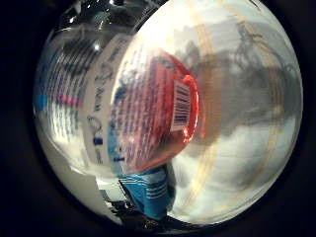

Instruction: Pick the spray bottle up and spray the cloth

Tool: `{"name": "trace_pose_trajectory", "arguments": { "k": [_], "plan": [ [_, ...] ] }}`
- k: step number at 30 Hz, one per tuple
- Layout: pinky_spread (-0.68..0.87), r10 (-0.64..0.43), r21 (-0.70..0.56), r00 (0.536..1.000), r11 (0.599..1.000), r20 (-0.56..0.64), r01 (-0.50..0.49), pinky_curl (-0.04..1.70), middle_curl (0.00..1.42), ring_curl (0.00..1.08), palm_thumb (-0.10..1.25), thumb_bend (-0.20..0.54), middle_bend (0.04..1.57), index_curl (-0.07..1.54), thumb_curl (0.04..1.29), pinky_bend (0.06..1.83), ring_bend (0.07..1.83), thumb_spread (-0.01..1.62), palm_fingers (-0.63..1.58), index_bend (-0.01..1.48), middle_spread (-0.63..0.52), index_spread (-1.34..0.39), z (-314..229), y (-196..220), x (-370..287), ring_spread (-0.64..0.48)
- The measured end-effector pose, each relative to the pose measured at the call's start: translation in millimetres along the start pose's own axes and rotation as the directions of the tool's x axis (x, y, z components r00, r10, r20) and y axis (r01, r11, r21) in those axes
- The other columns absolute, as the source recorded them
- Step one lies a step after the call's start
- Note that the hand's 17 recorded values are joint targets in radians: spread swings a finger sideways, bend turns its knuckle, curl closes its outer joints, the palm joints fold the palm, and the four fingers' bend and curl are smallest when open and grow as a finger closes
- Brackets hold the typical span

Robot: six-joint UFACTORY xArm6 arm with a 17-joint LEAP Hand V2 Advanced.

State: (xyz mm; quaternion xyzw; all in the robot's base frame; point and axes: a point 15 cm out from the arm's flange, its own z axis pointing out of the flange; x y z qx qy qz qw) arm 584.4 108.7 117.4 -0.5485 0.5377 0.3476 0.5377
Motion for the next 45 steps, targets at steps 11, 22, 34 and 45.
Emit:
{"name": "trace_pose_trajectory", "arguments": {
  "k": [11, 22, 34, 45],
  "plan": [
    [-0.26, -0.005, 0.078, 0.999, 0.997, 0.039, 0.002, 0.61, 0.62, 0.55, 0.98, -0.008, 1.12, 0.68, 0.45, 1.16, 1.27, 0.94, 1.33, 0.99, -0.07, -0.23, -14.5, -18.4, -9.7, -0.15],
    [-0.16, -0.032, 0.053, 0.997, 0.998, 0.074, 0.028, 0.90, 0.62, 0.60, 1.09, -0.012, 1.32, 0.71, 0.61, 1.23, 1.45, 0.89, 1.19, 1.16, -0.06, -0.19, -37.9, -22.2, -45.5, -0.15],
    [-0.14, -0.064, -0.219, 0.995, 0.975, -0.082, 0.045, 1.21, 0.59, 0.58, 1.09, -0.015, 1.35, 0.70, 0.73, 1.09, 1.48, 0.83, 1.19, 1.17, -0.06, -0.19, -63.9, 22.9, -75.9, -0.14],
    [-0.14, -0.198, -0.467, 0.947, 0.882, -0.251, 0.061, 1.36, 0.57, 0.58, 1.07, -0.016, 1.35, 0.70, 0.77, 1.02, 1.48, 0.82, 1.19, 1.17, -0.06, -0.19, -62.8, 56.4, -105.5, -0.15]
  ]
}}
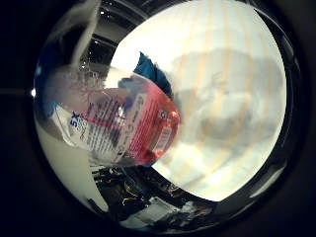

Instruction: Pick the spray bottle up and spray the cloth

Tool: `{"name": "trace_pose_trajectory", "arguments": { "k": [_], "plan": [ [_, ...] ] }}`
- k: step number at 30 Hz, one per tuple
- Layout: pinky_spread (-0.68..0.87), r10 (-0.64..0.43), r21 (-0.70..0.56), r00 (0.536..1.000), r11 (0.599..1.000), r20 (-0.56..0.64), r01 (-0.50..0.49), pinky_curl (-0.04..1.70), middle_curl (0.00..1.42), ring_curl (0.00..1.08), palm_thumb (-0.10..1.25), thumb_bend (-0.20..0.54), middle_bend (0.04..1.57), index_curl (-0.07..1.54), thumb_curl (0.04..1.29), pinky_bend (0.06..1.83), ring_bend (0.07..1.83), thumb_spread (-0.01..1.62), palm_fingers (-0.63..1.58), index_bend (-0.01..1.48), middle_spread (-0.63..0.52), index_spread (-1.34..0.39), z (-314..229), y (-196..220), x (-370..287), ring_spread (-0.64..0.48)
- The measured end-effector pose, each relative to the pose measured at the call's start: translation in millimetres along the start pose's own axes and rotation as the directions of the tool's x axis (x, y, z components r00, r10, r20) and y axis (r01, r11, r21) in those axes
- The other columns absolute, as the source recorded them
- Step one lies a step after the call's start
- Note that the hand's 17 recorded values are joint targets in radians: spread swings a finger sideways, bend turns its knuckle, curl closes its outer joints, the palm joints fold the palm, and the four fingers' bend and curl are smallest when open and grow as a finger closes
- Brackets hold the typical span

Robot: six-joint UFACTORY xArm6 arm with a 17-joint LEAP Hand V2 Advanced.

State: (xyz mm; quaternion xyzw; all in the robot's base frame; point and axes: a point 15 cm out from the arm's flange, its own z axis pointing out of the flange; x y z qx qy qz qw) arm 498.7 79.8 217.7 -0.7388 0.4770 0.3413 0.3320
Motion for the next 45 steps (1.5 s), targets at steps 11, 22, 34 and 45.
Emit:
{"name": "trace_pose_trajectory", "arguments": {
  "k": [11, 22, 34, 45],
  "plan": [
    [-0.14, -0.086, -0.330, 0.987, 0.943, -0.138, 0.036, 1.43, 0.57, 0.58, 1.05, -0.020, 1.35, 0.70, 0.80, 0.98, 1.47, 0.82, 1.20, 1.17, -0.07, -0.19, 29.6, 0.2, -64.0, -0.15],
    [-0.14, -0.140, -0.510, 0.969, 0.860, -0.204, 0.016, 1.45, 0.57, 0.58, 1.04, -0.017, 1.35, 0.71, 0.81, 0.97, 1.47, 0.82, 1.20, 1.17, -0.07, -0.20, 69.1, 6.8, -97.9, -0.15],
    [-0.14, -0.226, -0.634, 0.924, 0.773, -0.307, -0.021, 1.46, 0.57, 0.58, 1.03, -0.017, 1.35, 0.71, 0.81, 0.96, 1.47, 0.82, 1.21, 1.17, -0.07, -0.19, 89.5, 23.8, -94.0, -0.15],
    [-0.14, -0.309, -0.731, 0.845, 0.669, -0.437, -0.134, 1.46, 0.57, 0.58, 1.03, -0.017, 1.36, 0.71, 0.82, 0.96, 1.47, 0.82, 1.21, 1.17, -0.07, -0.19, 91.2, 43.6, -85.7, -0.15]
  ]
}}
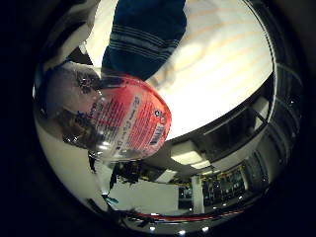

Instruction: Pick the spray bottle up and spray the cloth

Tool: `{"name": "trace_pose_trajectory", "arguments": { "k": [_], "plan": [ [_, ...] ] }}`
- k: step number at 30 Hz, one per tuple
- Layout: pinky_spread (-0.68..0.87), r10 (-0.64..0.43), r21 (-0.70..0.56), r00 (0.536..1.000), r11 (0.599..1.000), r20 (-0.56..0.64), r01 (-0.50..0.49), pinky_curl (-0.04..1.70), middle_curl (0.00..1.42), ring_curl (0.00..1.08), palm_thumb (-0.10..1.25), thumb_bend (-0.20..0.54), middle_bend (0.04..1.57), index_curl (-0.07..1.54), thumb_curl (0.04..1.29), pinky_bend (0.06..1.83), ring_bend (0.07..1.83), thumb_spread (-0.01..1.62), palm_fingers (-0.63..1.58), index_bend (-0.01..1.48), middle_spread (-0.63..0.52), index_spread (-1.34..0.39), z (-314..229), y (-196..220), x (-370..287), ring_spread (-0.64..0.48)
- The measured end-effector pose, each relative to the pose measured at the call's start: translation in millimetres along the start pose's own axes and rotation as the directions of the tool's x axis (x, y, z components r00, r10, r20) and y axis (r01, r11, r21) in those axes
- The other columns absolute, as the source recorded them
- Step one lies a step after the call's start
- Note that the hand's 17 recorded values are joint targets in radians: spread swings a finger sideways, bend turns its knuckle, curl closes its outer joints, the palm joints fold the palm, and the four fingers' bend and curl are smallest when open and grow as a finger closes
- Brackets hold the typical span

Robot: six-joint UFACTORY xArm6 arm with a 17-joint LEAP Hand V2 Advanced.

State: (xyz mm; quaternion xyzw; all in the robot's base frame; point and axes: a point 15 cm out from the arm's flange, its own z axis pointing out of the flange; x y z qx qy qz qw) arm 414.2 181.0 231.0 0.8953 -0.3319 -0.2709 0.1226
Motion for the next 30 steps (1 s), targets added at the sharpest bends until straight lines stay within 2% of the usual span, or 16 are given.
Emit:
{"name": "trace_pose_trajectory", "arguments": {
  "k": [16, 30],
  "plan": [
    [-0.14, 0.049, -0.137, 0.998, 0.989, -0.038, -0.054, 1.46, 0.56, 0.58, 1.03, -0.017, 1.36, 0.70, 0.82, 0.96, 1.48, 0.82, 1.21, 1.18, -0.07, -0.19, 48.0, -31.2, -22.6, -0.15],
    [-0.14, 0.083, -0.107, 0.996, 0.990, -0.045, -0.087, 1.46, 0.56, 0.58, 1.03, -0.017, 1.36, 0.70, 0.82, 0.96, 1.48, 0.82, 1.21, 1.18, -0.07, -0.19, 41.5, -31.0, -17.1, -0.15]
  ]
}}
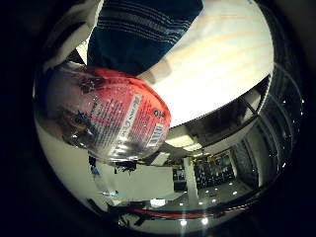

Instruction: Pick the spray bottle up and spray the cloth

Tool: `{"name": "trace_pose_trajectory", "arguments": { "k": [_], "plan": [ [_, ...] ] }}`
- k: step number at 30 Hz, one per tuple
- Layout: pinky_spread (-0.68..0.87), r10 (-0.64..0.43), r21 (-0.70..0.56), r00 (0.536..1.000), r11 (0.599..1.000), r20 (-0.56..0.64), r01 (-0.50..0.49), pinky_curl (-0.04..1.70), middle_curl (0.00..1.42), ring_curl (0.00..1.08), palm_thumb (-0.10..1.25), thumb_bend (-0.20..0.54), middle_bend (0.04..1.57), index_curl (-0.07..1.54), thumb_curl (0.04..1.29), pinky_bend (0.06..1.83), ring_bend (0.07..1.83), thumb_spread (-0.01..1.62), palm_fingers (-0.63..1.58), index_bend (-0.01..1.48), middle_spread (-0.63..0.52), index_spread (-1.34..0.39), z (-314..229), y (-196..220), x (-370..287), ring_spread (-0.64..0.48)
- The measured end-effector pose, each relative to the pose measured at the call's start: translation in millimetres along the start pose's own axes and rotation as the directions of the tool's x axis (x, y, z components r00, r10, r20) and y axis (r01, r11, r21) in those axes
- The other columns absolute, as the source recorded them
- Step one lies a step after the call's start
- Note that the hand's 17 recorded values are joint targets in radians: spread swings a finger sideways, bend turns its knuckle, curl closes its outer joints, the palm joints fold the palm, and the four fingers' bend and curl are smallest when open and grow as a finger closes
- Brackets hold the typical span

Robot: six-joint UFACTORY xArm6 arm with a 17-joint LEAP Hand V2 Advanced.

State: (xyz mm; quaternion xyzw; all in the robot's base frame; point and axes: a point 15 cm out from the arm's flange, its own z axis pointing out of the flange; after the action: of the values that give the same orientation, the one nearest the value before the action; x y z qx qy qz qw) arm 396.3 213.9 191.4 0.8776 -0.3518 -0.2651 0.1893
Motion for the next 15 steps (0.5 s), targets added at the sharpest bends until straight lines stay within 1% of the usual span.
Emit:
{"name": "trace_pose_trajectory", "arguments": {
  "k": [9, 15],
  "plan": [
    [-0.14, -0.013, -0.007, 1.000, 1.000, -0.007, 0.013, 1.46, 0.56, 0.58, 1.03, -0.017, 1.36, 0.70, 0.82, 0.96, 1.48, 0.82, 1.21, 1.18, -0.07, -0.19, 0.4, -0.8, -8.4, -0.15],
    [-0.14, -0.033, 0.014, 0.999, 0.999, -0.010, 0.033, 1.46, 0.56, 0.58, 1.03, -0.017, 1.36, 0.71, 0.82, 0.96, 1.48, 0.82, 1.20, 1.18, -0.07, -0.20, -5.4, -2.9, -19.9, -0.15]
  ]
}}
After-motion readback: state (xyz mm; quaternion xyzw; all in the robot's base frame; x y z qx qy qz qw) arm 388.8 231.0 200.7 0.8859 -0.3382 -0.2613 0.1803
